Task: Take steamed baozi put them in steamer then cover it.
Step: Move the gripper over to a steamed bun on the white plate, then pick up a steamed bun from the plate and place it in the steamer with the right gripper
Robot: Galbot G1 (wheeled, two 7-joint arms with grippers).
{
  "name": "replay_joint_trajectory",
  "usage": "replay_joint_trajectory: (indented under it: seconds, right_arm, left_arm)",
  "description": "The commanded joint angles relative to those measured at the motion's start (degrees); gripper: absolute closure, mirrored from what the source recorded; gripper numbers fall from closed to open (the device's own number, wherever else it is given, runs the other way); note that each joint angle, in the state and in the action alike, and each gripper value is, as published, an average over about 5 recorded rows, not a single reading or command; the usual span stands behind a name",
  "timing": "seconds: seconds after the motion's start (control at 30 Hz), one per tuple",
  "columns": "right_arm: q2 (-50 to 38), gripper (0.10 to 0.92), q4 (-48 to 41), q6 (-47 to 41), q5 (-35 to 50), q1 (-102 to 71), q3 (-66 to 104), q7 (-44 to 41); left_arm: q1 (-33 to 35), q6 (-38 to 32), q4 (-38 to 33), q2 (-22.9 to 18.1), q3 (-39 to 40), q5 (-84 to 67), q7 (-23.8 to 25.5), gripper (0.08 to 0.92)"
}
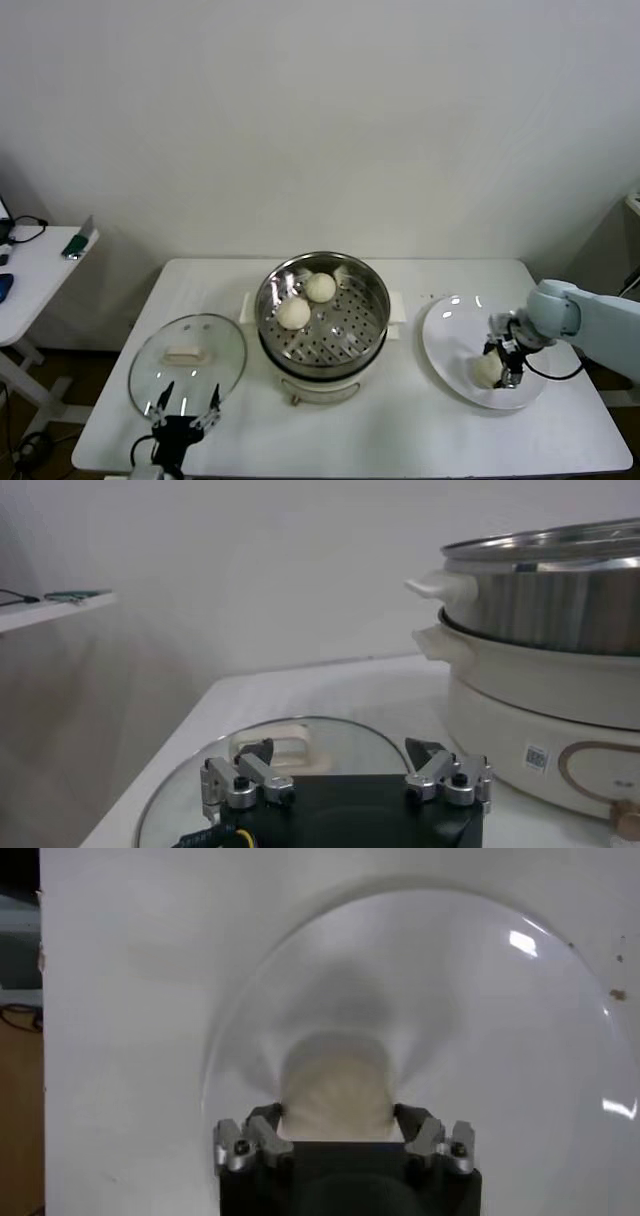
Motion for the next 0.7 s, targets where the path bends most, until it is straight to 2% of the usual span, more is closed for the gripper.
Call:
replay_joint_trajectory:
  seconds: [0.03,0.2,0.3,0.47,0.6,0.7]
  right_arm:
    - [-0.1,0.319,0.1,0.0,0.0,0.3,0.5,-0.6]
    - [0.3,0.328,1.1,2.4,1.0,10.2,-5.6,-2.9]
    - [2.3,0.329,2.3,6.2,3.0,22.1,-13.3,-4.7]
    - [10.1,0.325,5.6,14.8,8.6,43.6,-25.0,-8.2]
    - [17.5,0.329,9.4,23.2,11.0,54.0,-26.3,-10.3]
    - [21.6,0.326,15.4,26.0,10.6,57.7,-24.5,-9.8]
  left_arm:
    - [0.1,0.1,-0.2,0.1,0.1,0.1,0.0,0.177]
    - [0.1,0.1,-0.4,0.2,0.4,0.2,0.0,0.177]
    - [0.2,0.1,-0.4,0.3,0.6,0.4,0.1,0.177]
    - [0.0,0.3,-0.5,0.2,0.7,0.6,0.1,0.177]
    - [0.1,0.4,-0.7,0.2,0.7,0.6,0.1,0.177]
    - [0.1,0.4,-0.8,0.1,0.7,0.7,0.1,0.177]
